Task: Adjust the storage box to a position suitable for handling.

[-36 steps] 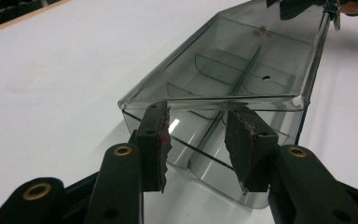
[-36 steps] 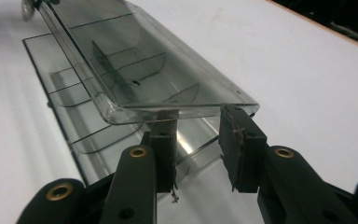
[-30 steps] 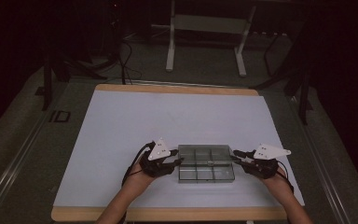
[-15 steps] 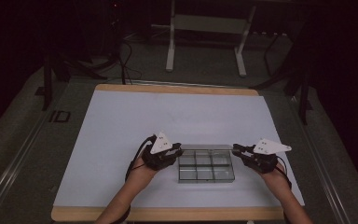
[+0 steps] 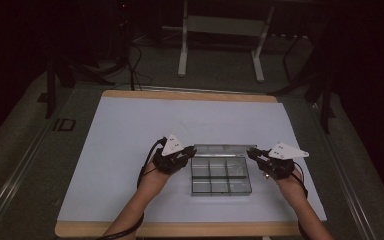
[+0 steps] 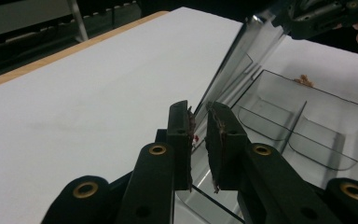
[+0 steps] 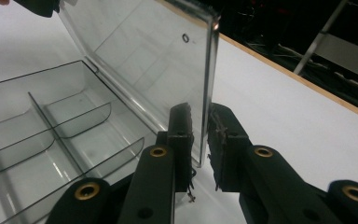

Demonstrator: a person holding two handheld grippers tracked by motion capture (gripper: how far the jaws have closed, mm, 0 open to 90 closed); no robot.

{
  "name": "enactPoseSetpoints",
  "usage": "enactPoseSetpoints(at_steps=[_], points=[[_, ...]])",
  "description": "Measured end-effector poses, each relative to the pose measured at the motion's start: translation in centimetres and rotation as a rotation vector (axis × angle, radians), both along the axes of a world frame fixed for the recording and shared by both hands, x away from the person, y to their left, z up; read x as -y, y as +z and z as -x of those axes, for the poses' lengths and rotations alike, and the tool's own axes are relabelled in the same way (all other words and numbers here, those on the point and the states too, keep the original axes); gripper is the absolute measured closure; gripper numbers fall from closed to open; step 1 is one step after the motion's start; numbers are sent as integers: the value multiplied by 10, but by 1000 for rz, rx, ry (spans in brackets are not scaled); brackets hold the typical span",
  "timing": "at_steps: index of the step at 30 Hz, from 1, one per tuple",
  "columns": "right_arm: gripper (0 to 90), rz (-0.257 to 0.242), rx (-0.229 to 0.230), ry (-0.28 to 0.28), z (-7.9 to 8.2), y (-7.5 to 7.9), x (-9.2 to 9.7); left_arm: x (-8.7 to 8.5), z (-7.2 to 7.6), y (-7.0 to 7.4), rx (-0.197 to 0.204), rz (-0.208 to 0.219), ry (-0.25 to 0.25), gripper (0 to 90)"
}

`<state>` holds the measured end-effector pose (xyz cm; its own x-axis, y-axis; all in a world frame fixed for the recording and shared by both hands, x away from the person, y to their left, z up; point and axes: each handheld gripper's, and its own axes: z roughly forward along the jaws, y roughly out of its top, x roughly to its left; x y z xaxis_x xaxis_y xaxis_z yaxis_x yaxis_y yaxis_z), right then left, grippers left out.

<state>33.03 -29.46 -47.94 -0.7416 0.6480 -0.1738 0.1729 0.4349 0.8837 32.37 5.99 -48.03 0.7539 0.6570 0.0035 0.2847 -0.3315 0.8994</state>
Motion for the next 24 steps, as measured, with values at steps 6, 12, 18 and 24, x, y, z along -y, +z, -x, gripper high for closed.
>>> enactPoseSetpoints(at_steps=[6,12,18,24], points=[[780,-10,-7,-28,-6,-1,-5,2,-9,-2,-12,1,13,799],[768,-39,-22,-48,-14,-2,-6,3,-17,-4,-26,18,26,799],[750,-26,-25,-69,-19,-1,-10,5,-24,-4,-41,27,37,798],[710,-28,-43,-90,-23,-3,-14,4,-29,-6,-55,44,44,795]])
